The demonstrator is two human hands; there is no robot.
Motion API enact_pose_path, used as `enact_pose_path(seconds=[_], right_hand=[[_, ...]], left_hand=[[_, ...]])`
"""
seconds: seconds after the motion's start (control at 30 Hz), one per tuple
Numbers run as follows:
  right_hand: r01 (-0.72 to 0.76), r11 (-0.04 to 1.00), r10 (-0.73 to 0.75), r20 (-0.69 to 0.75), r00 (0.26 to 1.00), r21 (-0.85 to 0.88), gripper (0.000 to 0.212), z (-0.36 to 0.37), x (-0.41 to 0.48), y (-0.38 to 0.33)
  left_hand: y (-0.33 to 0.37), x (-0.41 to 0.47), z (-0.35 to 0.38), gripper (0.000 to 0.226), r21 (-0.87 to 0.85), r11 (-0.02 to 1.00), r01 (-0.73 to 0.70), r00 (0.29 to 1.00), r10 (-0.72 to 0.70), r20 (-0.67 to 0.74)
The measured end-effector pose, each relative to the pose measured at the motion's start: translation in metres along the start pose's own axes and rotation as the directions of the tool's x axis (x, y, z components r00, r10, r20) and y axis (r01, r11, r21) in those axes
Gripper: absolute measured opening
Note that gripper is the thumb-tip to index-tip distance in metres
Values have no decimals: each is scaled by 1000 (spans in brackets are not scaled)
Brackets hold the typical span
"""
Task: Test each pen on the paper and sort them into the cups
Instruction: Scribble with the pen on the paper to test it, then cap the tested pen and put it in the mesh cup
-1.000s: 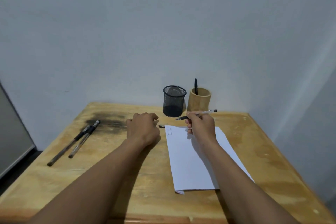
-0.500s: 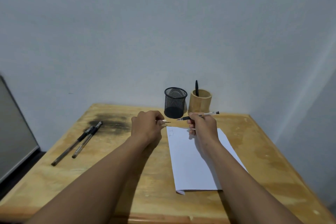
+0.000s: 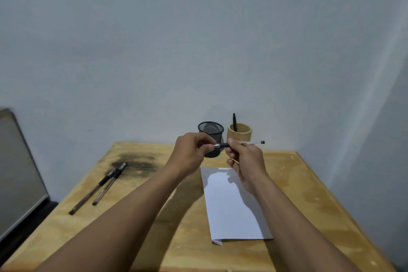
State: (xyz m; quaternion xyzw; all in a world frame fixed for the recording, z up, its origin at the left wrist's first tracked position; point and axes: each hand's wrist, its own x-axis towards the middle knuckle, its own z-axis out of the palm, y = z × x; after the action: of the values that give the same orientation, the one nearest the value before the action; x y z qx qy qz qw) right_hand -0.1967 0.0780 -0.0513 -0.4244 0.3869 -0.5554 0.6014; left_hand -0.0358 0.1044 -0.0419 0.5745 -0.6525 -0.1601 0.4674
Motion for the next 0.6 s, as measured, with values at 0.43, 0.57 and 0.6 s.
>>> enact_pose_path(seconds=[0.43, 0.57, 0.6], right_hand=[[-60, 981, 51, 52, 997, 183, 11, -2, -8, -8], [-72, 986, 62, 68, 996, 151, 12, -2, -10, -8], [-70, 991, 63, 63, 996, 115, 14, 0, -10, -8]], left_hand=[[11, -5, 2, 9, -279, 957, 84, 995, -95, -29], [13, -1, -1, 9, -310, 944, 112, 991, -130, -38], [14, -2, -1, 9, -334, 934, 127, 988, -151, -46]])
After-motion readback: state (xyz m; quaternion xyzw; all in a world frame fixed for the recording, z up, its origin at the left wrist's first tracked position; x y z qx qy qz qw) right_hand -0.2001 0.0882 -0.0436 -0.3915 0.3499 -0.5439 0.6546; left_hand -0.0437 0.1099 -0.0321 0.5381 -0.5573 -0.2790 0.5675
